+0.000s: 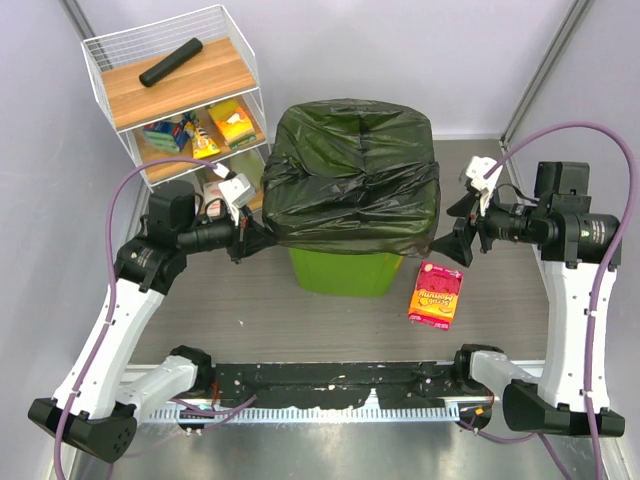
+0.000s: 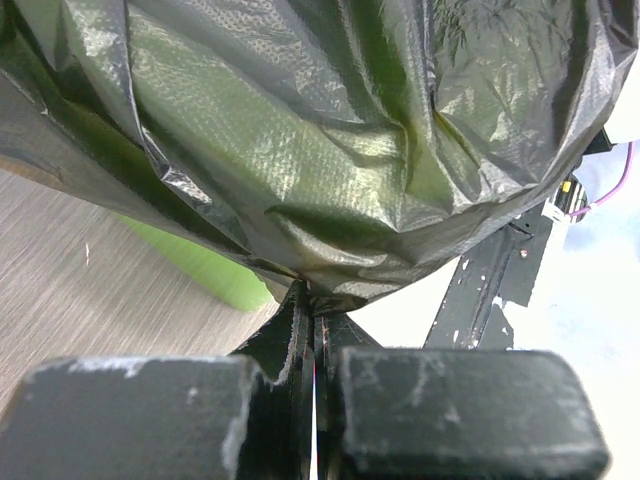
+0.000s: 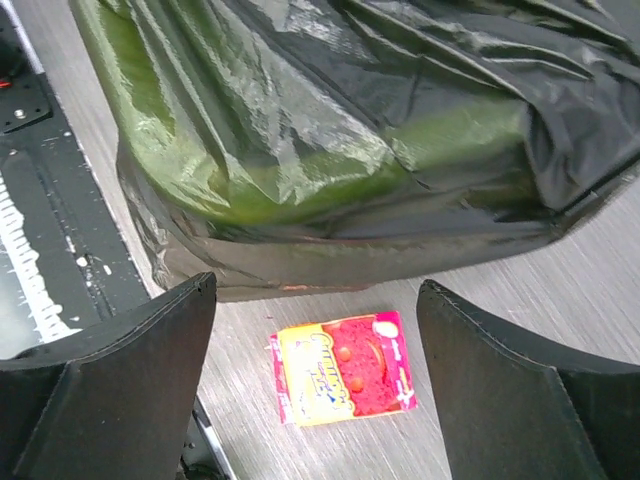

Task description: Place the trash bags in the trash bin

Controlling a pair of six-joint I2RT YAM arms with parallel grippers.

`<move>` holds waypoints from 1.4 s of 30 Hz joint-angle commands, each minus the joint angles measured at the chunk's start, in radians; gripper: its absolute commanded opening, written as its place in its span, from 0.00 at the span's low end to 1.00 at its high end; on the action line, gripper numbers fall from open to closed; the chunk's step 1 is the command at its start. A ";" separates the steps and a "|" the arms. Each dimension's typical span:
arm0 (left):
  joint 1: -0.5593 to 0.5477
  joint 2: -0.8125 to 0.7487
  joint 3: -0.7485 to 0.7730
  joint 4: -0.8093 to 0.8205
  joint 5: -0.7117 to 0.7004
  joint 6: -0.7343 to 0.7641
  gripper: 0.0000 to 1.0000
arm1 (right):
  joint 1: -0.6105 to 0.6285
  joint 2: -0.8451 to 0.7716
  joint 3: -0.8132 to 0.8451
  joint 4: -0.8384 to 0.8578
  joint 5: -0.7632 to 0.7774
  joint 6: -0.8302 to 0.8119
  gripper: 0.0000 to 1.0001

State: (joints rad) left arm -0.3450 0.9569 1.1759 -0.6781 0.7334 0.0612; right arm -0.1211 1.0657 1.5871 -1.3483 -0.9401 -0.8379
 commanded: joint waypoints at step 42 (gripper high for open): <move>-0.003 0.009 -0.009 0.045 -0.022 0.028 0.00 | 0.175 -0.159 -0.220 0.234 0.067 0.117 0.85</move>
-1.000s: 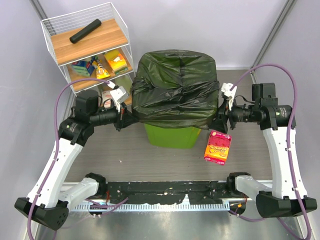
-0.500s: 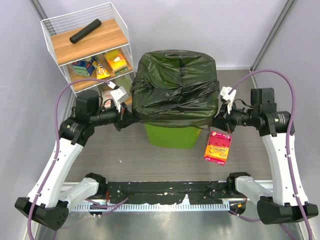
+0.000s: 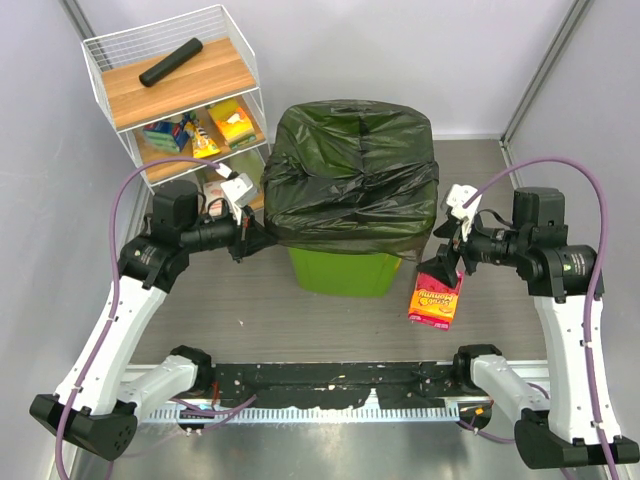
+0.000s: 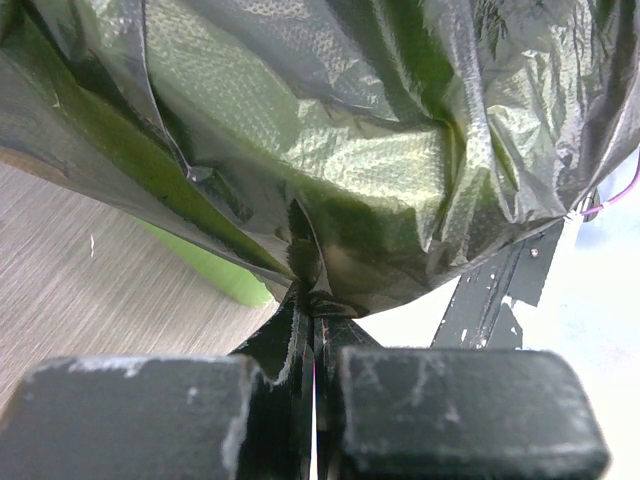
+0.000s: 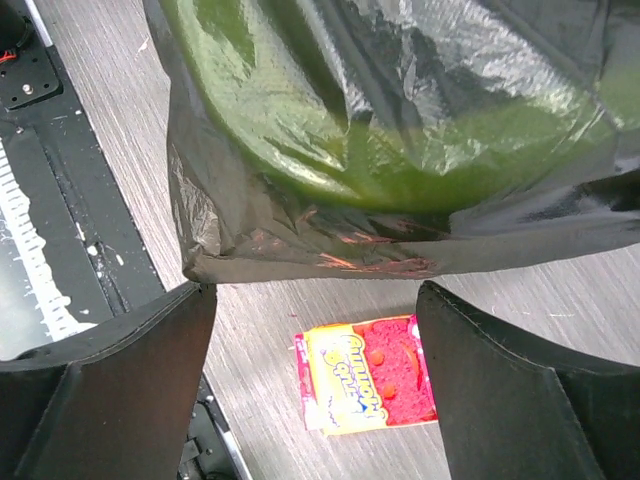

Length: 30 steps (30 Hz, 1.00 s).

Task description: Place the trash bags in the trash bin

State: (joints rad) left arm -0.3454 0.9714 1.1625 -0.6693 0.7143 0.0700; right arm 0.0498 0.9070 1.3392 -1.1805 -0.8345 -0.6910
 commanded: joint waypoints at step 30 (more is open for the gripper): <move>-0.003 0.007 0.017 0.033 0.001 0.031 0.00 | 0.004 0.044 -0.018 0.233 -0.071 0.008 0.23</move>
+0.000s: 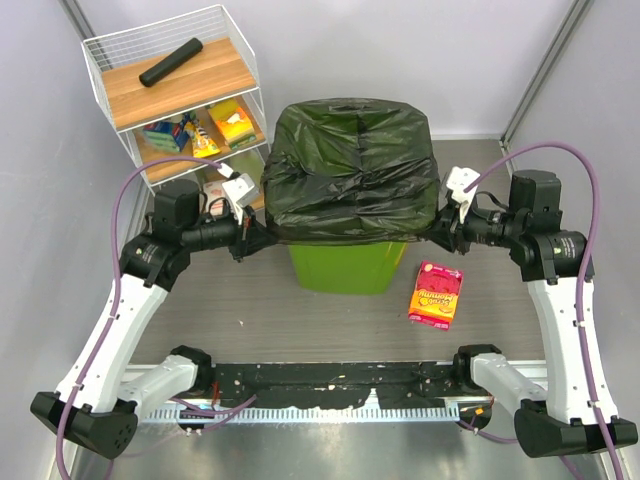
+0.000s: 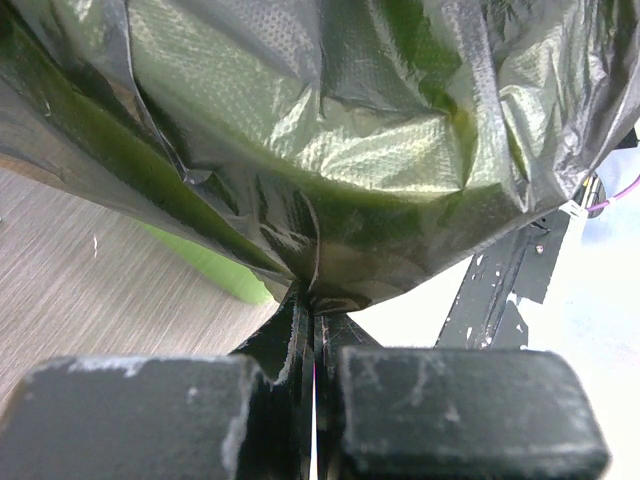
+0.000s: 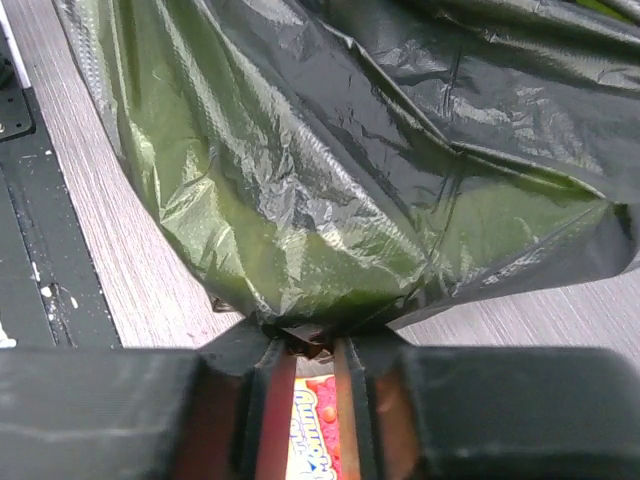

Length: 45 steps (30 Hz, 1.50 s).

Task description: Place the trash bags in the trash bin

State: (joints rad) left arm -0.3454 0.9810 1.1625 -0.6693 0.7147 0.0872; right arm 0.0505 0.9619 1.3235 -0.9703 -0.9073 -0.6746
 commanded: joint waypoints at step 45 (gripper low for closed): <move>-0.003 -0.045 -0.316 0.237 -0.164 0.065 0.00 | 0.002 -0.049 -0.325 0.139 0.173 -0.049 0.01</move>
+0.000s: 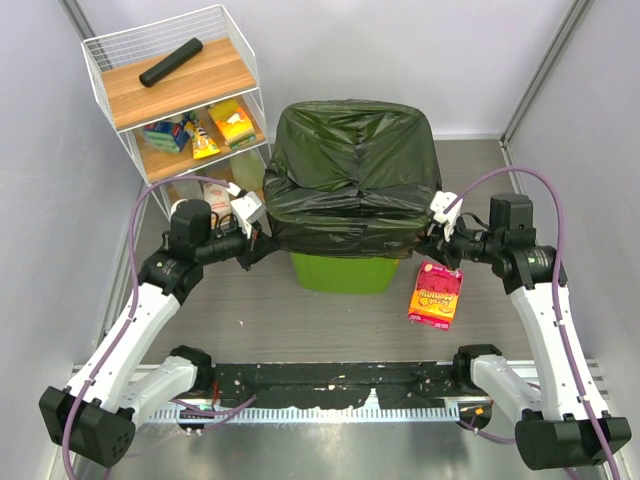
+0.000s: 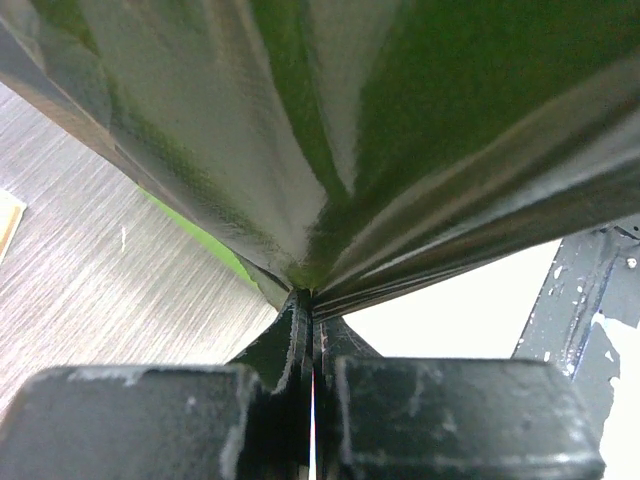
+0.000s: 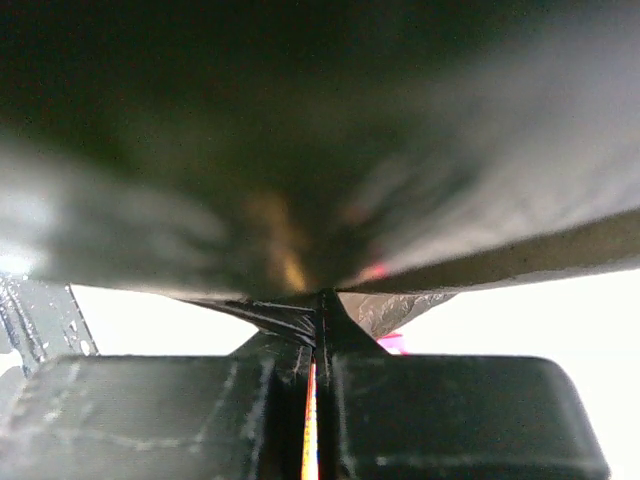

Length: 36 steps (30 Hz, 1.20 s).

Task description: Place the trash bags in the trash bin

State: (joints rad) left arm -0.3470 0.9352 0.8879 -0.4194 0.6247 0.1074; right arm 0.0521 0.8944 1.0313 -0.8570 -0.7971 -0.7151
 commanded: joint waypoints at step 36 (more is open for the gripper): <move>-0.001 -0.001 0.407 -0.363 -0.049 0.104 0.99 | -0.001 0.182 0.777 -0.399 0.139 0.110 0.66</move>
State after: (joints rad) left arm -0.3496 0.9405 1.2137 -0.7410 0.5537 0.1955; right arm 0.0528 0.9871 1.6489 -1.2263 -0.6804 -0.6788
